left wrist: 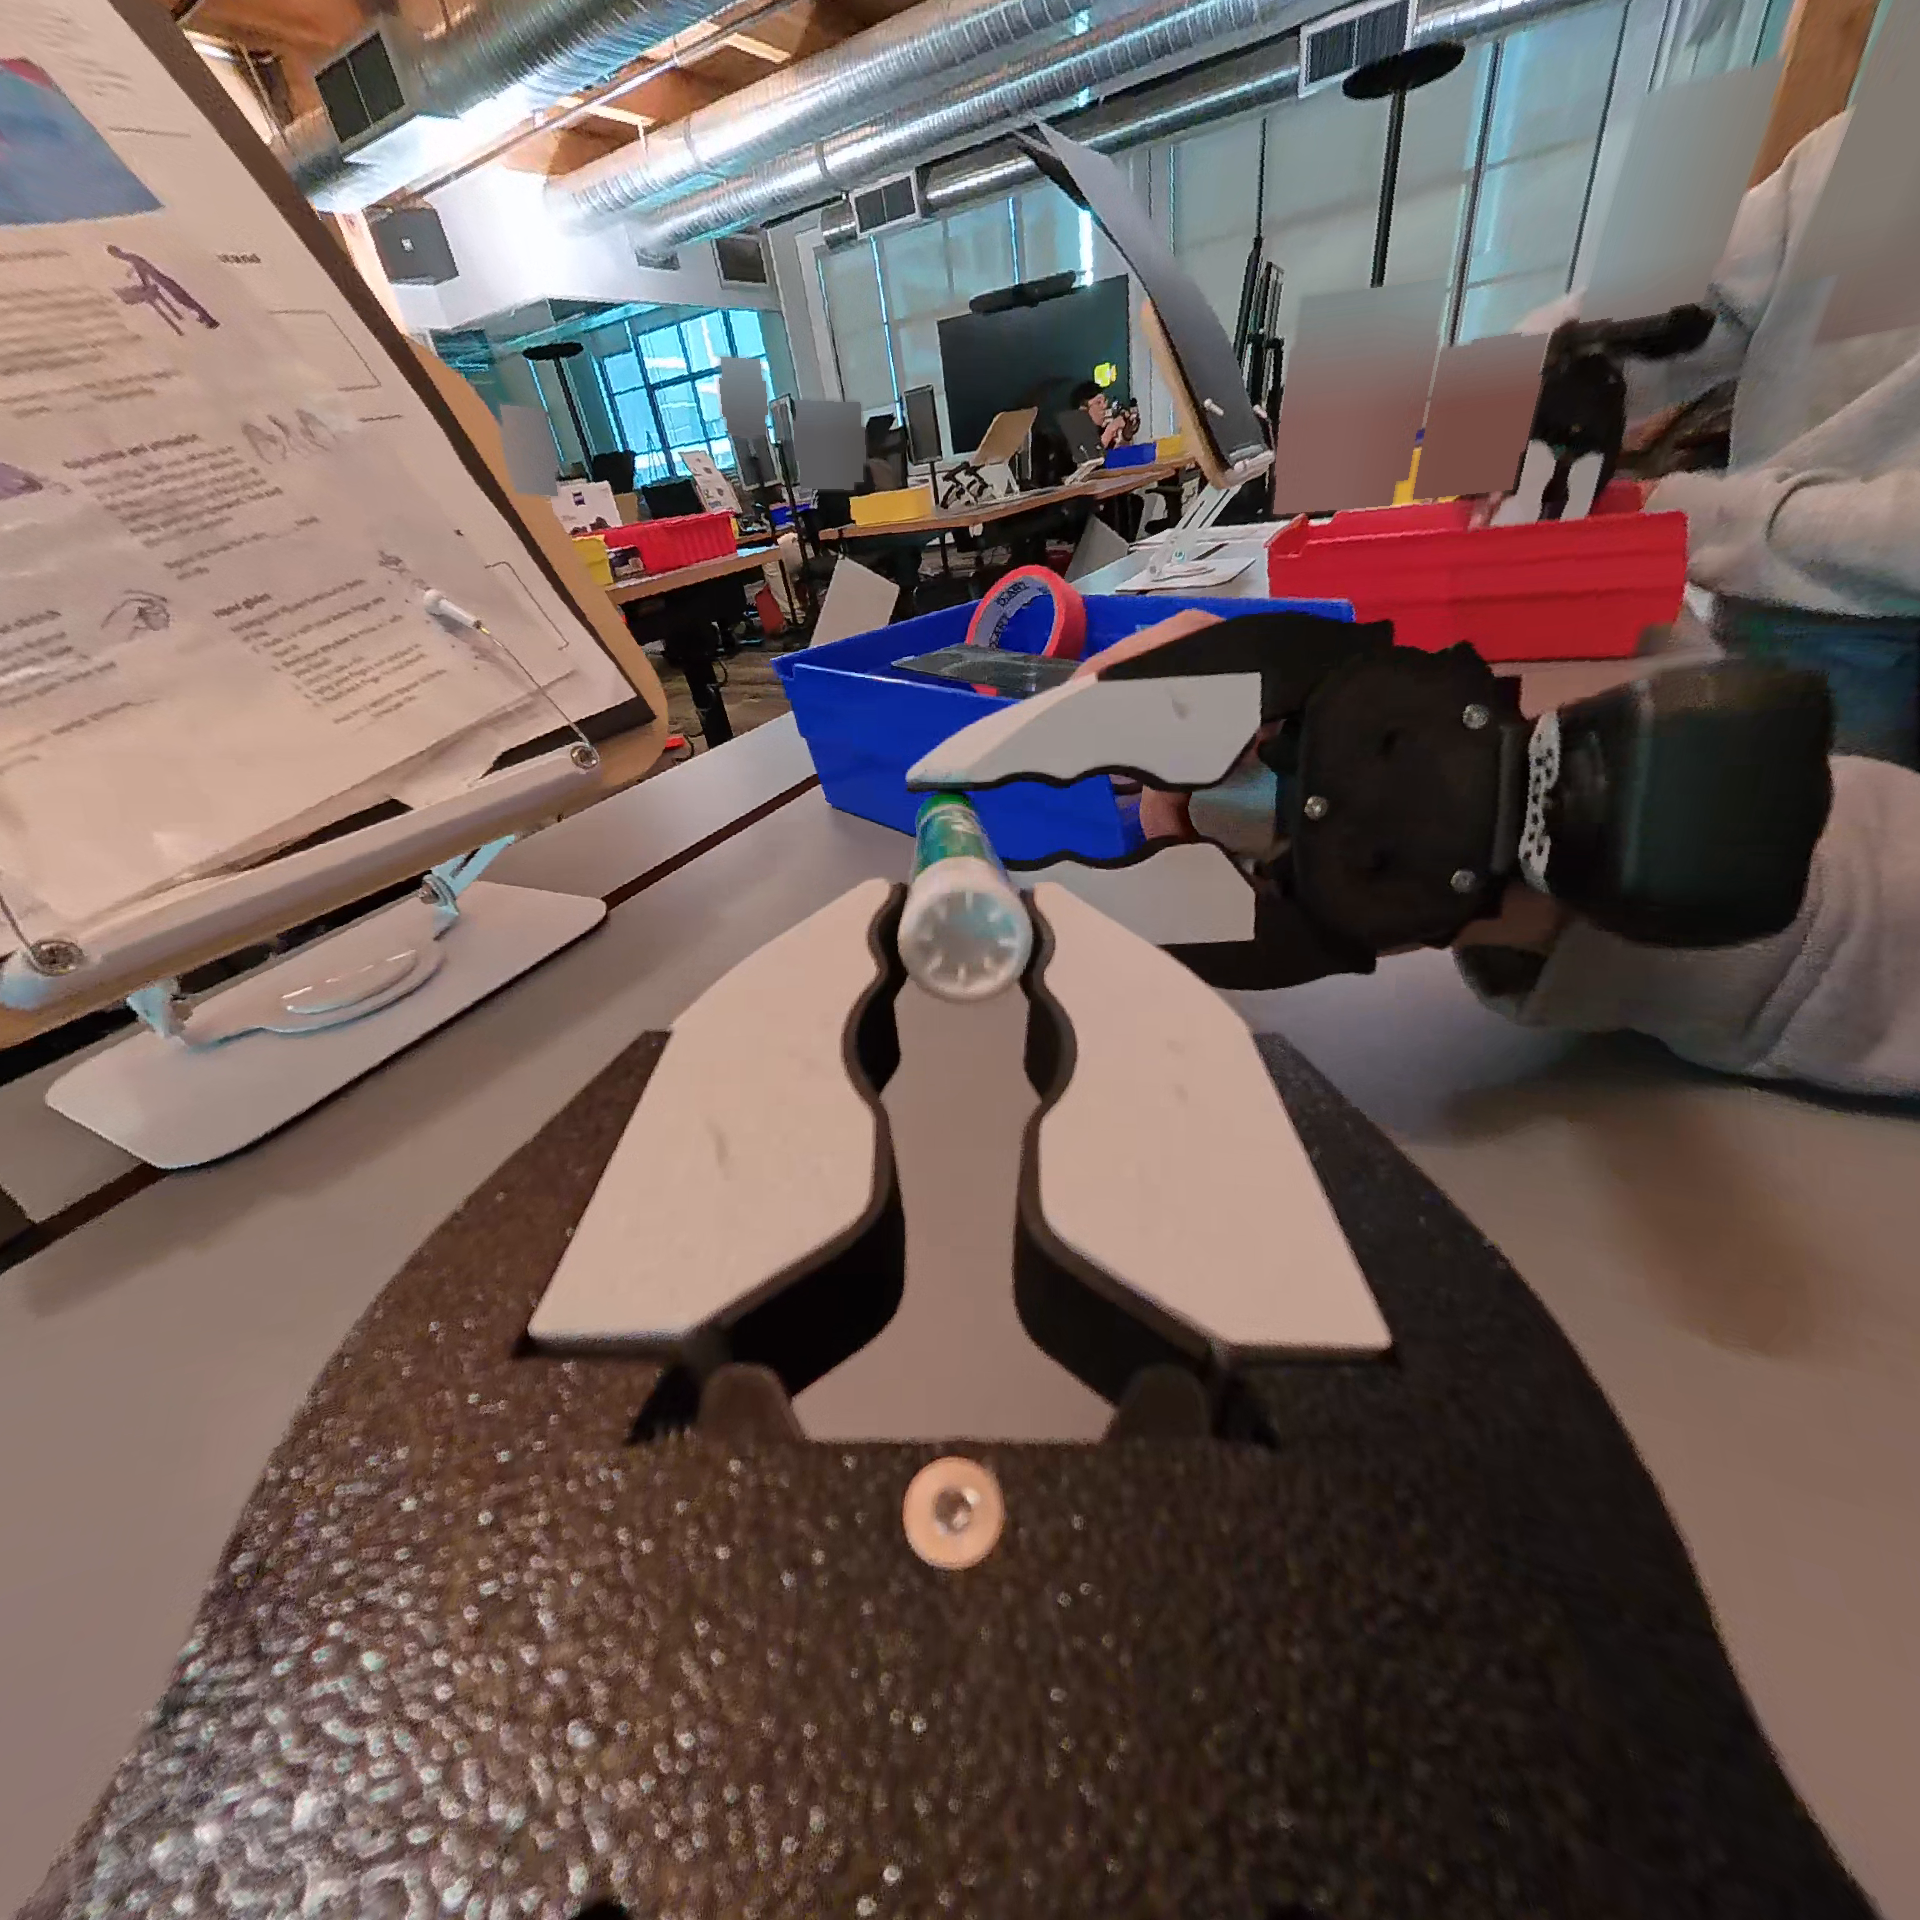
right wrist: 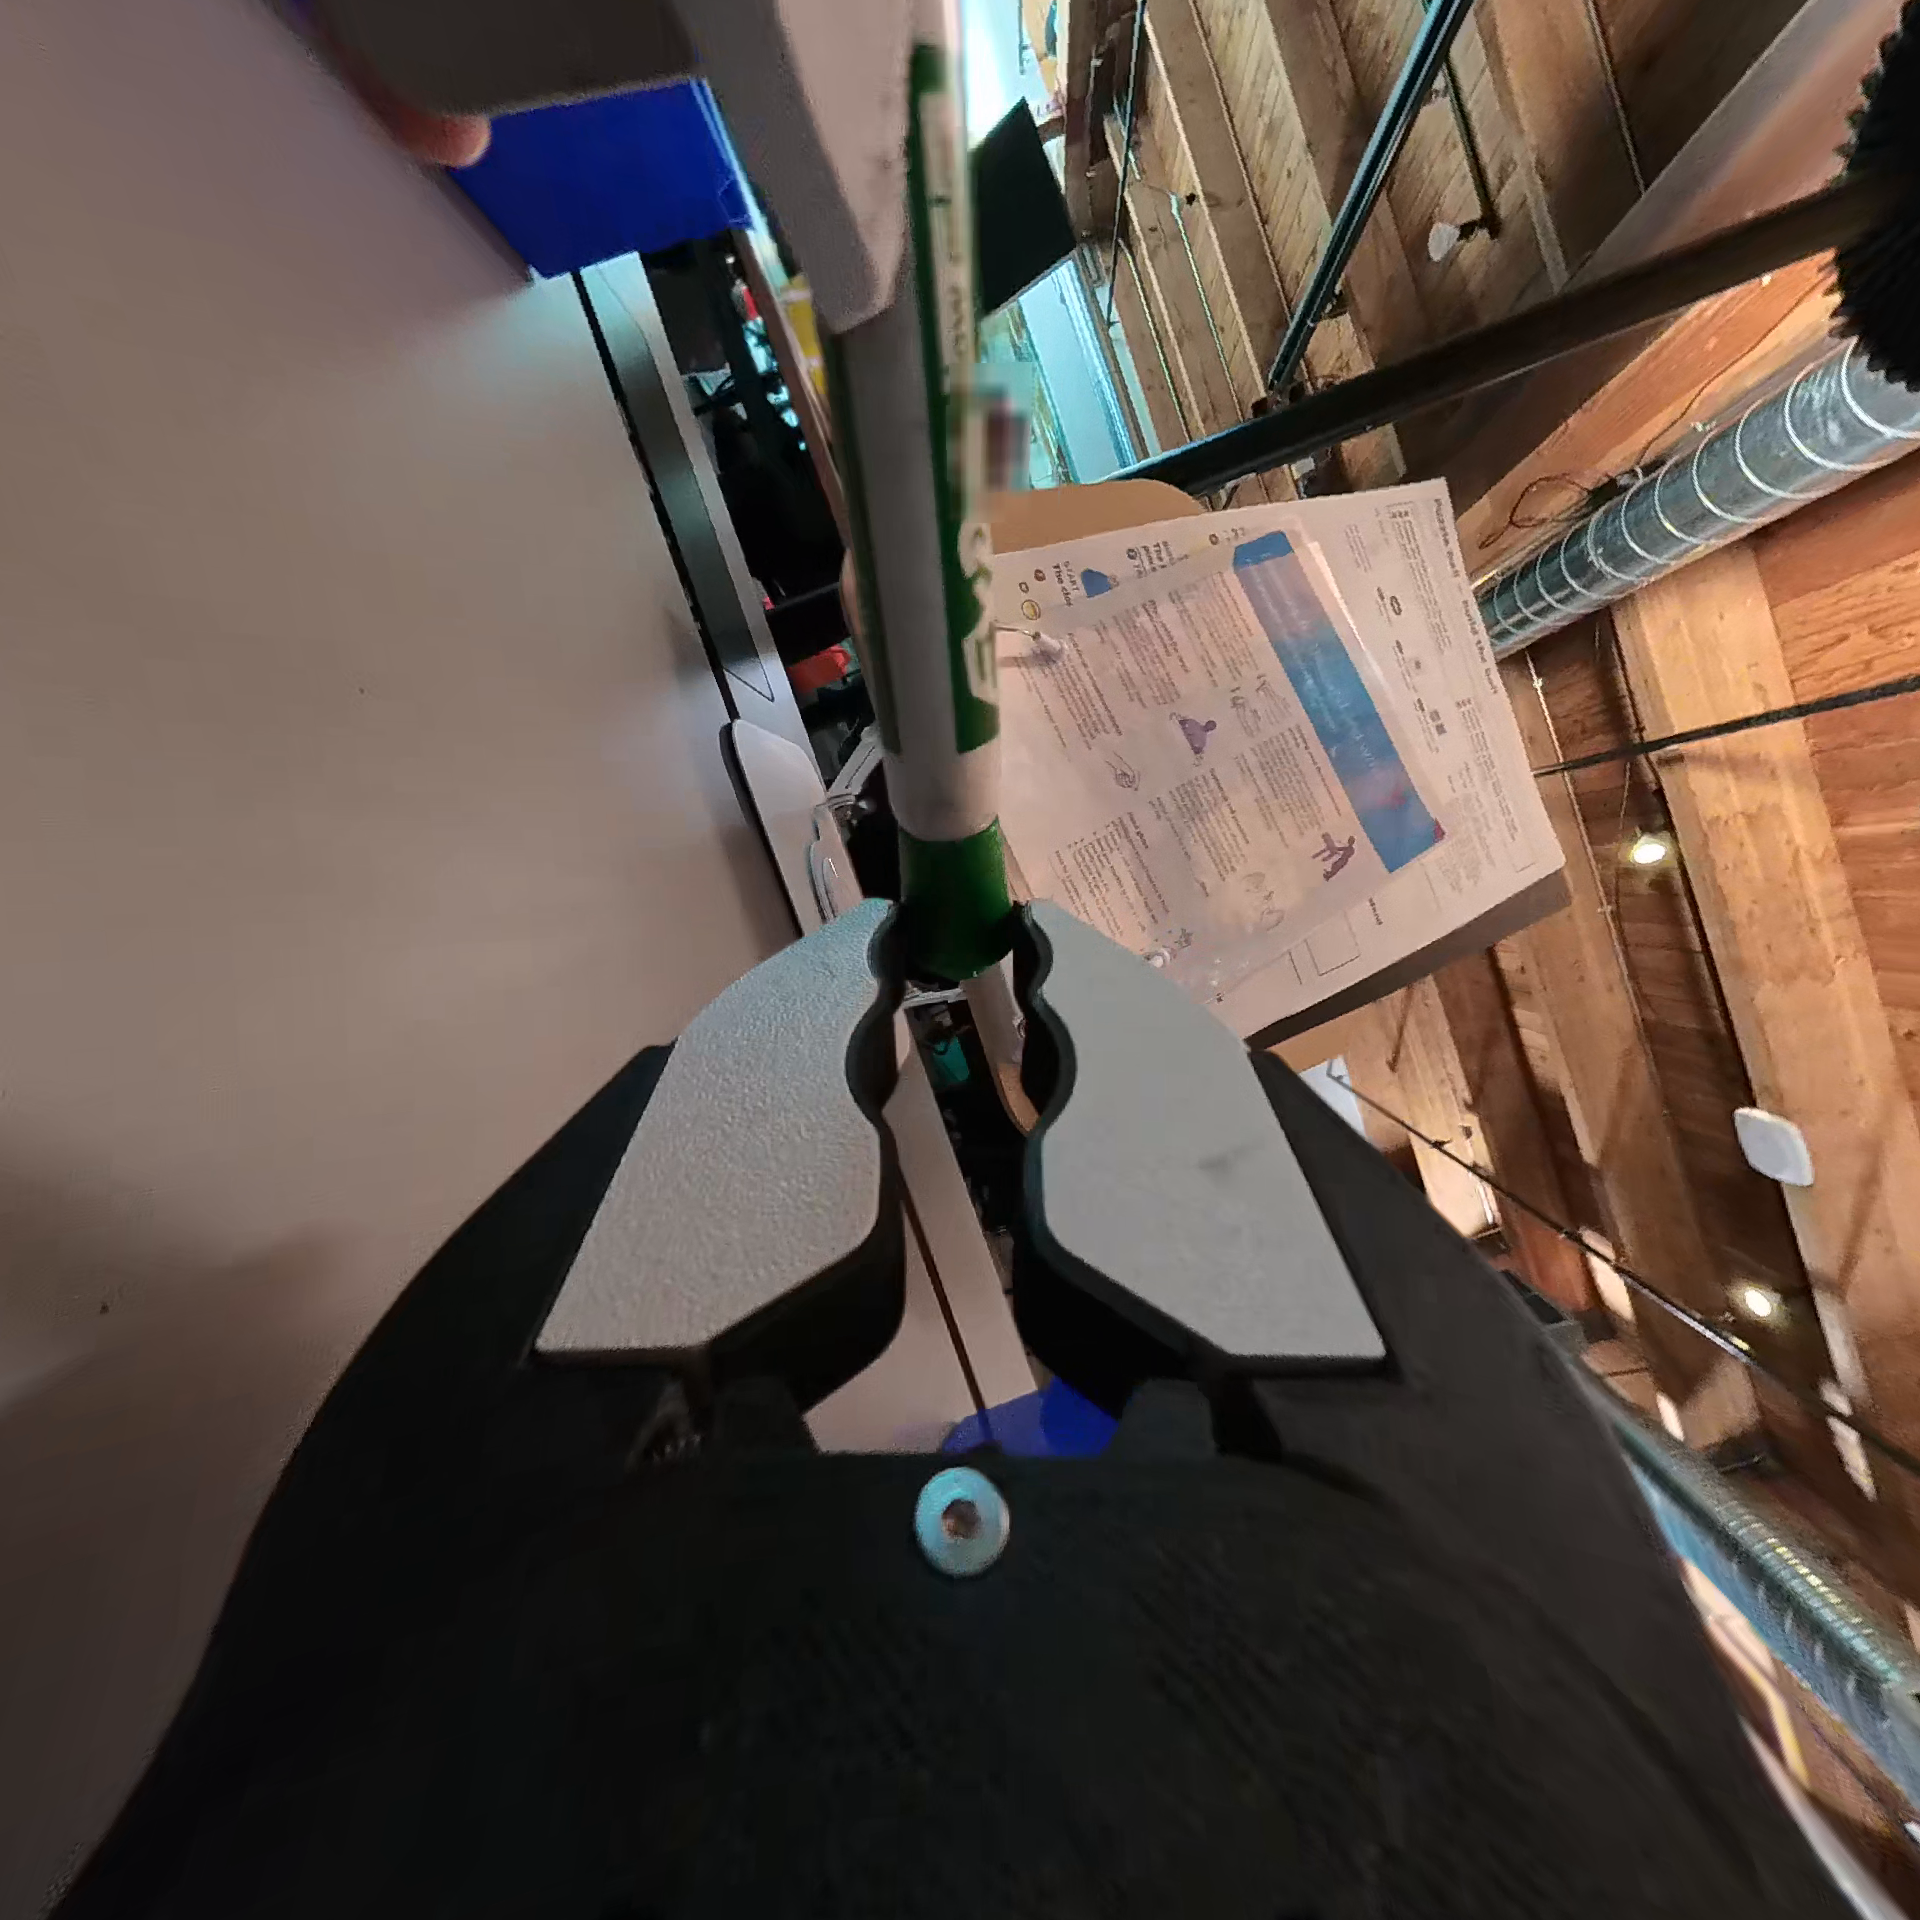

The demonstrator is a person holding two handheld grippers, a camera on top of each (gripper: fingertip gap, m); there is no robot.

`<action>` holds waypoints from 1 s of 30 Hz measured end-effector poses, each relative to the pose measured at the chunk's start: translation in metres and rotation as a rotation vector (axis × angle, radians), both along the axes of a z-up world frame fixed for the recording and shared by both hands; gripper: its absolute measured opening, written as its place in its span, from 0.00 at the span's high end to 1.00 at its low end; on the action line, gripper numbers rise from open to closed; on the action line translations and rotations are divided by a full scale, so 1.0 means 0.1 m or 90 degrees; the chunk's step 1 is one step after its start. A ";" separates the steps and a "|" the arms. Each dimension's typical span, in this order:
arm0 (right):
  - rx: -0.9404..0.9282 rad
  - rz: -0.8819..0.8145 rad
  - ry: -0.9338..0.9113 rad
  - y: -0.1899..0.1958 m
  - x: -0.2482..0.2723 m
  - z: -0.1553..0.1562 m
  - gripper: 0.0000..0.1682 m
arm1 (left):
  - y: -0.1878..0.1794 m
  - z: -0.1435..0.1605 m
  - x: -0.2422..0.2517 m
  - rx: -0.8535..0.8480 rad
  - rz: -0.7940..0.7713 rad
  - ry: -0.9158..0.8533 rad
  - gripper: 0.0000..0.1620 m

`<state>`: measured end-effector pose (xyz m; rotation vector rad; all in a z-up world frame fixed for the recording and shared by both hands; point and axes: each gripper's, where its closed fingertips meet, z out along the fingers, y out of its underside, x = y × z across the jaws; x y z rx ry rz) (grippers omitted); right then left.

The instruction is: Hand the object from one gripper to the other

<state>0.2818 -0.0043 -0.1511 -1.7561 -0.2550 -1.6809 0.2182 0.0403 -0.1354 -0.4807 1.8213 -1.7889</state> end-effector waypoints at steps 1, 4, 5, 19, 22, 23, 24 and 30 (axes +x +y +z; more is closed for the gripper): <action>-0.008 0.003 0.001 0.01 -0.01 -0.01 0.89 | 0.01 0.01 0.00 -0.011 -0.004 0.006 0.88; 0.017 0.028 0.068 0.05 -0.05 -0.04 0.89 | 0.04 0.08 -0.01 -0.054 -0.016 0.000 0.88; 0.035 0.041 0.098 0.07 -0.08 -0.04 0.89 | 0.05 0.12 -0.02 -0.076 -0.017 -0.017 0.88; 0.296 0.497 0.770 0.61 -0.97 -0.16 0.89 | -0.15 0.06 -0.18 -0.109 -0.135 0.011 0.74; 0.302 0.502 0.803 0.62 -0.98 -0.17 0.89 | -0.21 0.04 -0.27 -0.088 -0.173 0.011 0.88; 0.301 0.495 0.795 0.62 -0.96 -0.19 0.89 | -0.22 0.03 -0.25 -0.074 -0.164 0.014 0.88; 0.297 0.486 0.782 0.61 -0.94 -0.20 0.89 | -0.22 0.01 -0.23 -0.062 -0.154 0.018 0.88; 0.286 0.451 0.687 0.59 -0.87 -0.22 0.86 | -0.19 0.01 -0.17 -0.114 -0.151 0.077 0.88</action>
